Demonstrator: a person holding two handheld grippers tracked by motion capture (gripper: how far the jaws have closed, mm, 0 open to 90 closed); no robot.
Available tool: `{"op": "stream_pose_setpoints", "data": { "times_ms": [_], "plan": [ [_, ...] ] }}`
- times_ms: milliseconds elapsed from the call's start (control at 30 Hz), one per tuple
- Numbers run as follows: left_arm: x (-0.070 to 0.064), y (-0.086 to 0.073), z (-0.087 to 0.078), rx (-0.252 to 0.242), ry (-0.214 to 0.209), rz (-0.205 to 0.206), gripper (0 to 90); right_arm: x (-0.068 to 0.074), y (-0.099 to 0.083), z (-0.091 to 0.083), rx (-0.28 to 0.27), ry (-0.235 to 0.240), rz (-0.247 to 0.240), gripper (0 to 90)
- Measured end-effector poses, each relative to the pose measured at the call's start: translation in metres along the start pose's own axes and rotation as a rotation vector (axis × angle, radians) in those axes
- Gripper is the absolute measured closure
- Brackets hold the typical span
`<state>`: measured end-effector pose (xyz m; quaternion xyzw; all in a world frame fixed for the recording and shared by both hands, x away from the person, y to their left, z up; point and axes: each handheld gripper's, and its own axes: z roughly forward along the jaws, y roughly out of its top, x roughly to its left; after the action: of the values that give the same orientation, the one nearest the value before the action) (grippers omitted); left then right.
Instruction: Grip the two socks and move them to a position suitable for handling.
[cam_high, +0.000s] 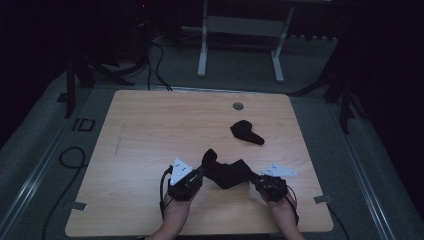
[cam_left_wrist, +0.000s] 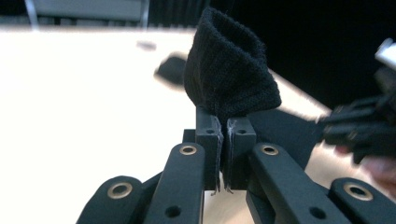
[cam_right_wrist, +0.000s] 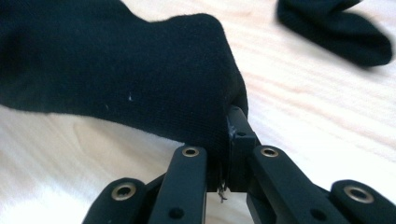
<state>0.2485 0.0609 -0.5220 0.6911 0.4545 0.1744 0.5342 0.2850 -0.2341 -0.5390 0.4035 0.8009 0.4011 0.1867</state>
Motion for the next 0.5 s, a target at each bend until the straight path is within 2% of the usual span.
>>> {"op": "stream_pose_setpoints", "data": {
  "times_ms": [33, 67, 100, 133, 200, 267, 333, 400, 500],
  "plan": [
    [0.004, -0.006, 0.000, 0.019, 0.002, -0.019, 86.8, 0.002, -0.002, 0.002, 0.012, 0.004, -0.012, 85.6],
    [0.004, -0.006, 0.000, 0.019, 0.002, -0.019, 86.7, 0.002, -0.002, 0.002, 0.012, 0.004, -0.012, 85.6],
    [0.011, -0.016, 0.000, 0.060, 0.005, -0.057, 86.7, 0.005, -0.003, 0.005, 0.024, 0.011, -0.015, 84.5],
    [0.014, -0.021, -0.001, 0.077, 0.011, -0.066, 86.4, 0.008, -0.006, 0.010, 0.055, 0.037, -0.030, 78.6],
    [0.016, -0.029, -0.003, 0.103, 0.021, -0.060, 85.9, 0.012, -0.009, 0.012, 0.073, 0.048, -0.041, 77.5],
    [0.019, -0.034, -0.007, 0.120, 0.027, -0.056, 84.1, 0.015, -0.011, 0.014, 0.092, 0.066, -0.052, 71.8],
    [0.023, -0.037, -0.011, 0.148, 0.018, -0.068, 75.8, 0.017, -0.013, 0.013, 0.104, 0.079, -0.056, 62.2],
    [0.028, -0.039, -0.018, 0.151, 0.033, -0.065, 69.0, 0.018, -0.014, 0.009, 0.115, 0.087, -0.058, 55.0],
    [0.031, -0.043, -0.029, 0.172, 0.052, -0.041, 57.9, 0.017, -0.018, 0.001, 0.122, 0.094, -0.062, 49.3]
  ]
}}
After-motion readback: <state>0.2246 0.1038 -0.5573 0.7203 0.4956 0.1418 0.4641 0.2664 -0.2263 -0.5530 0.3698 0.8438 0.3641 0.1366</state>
